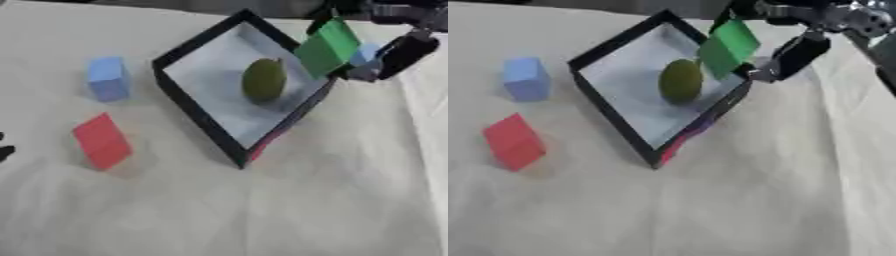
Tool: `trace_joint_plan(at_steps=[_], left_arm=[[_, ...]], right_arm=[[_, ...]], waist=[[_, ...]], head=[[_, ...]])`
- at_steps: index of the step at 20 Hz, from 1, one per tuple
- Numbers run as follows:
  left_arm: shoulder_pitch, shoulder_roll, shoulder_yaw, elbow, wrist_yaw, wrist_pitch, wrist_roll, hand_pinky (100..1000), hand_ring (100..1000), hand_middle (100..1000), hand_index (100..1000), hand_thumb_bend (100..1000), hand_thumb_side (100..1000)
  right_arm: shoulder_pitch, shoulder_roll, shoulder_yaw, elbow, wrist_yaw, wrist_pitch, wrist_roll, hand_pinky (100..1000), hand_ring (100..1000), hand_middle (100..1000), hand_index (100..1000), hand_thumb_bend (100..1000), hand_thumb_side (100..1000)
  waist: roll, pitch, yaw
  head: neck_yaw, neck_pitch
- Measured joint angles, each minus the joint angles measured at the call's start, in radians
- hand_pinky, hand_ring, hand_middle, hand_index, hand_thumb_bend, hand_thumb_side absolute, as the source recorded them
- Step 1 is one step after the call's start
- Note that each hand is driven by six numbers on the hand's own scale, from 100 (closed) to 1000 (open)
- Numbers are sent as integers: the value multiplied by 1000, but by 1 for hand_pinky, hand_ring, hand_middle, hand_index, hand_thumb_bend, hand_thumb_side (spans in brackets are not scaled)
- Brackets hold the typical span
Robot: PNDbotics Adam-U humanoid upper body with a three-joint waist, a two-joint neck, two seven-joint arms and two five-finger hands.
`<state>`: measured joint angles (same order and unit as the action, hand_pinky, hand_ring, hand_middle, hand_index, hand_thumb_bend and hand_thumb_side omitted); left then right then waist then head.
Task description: Pick up objects on the table and place them in the box.
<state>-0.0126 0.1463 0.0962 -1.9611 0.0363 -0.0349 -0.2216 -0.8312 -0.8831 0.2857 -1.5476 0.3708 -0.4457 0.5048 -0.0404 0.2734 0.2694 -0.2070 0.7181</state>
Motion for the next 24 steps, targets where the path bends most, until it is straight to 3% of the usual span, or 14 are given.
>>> trace_joint_plan(at_steps=[7, 13, 16, 20, 24], left_arm=[[-17, 5, -18, -12, 16, -7, -23, 922, 772, 779, 801, 100, 844], [-34, 4, -20, -17, 16, -9, -24, 922, 772, 779, 801, 100, 843], [-35, 4, -19, -18, 16, -9, -24, 923, 773, 779, 799, 100, 847], [-43, 3, -19, -18, 16, -10, -24, 923, 773, 779, 799, 100, 848], [-50, 3, -19, -18, 16, -9, -24, 923, 774, 779, 798, 100, 850]], right_arm=[[-188, 189, 1, 194, 114, 11, 51, 824, 682, 550, 633, 100, 237], [-321, 331, -9, 340, 196, 40, 98, 827, 679, 550, 634, 100, 217], [-354, 399, -25, 415, 238, 39, 103, 828, 680, 555, 638, 100, 219], [-348, 493, -57, 537, 299, 37, 88, 828, 683, 558, 640, 100, 225], [-346, 540, -66, 636, 357, 12, 51, 827, 696, 570, 647, 100, 257]], waist=[[-6, 4, 20], [-6, 30, 20], [-6, 31, 12], [-6, 52, 29], [-6, 52, 28]], head=[[-43, -9], [-60, -26], [-60, -27], [-70, -44], [-73, -52]])
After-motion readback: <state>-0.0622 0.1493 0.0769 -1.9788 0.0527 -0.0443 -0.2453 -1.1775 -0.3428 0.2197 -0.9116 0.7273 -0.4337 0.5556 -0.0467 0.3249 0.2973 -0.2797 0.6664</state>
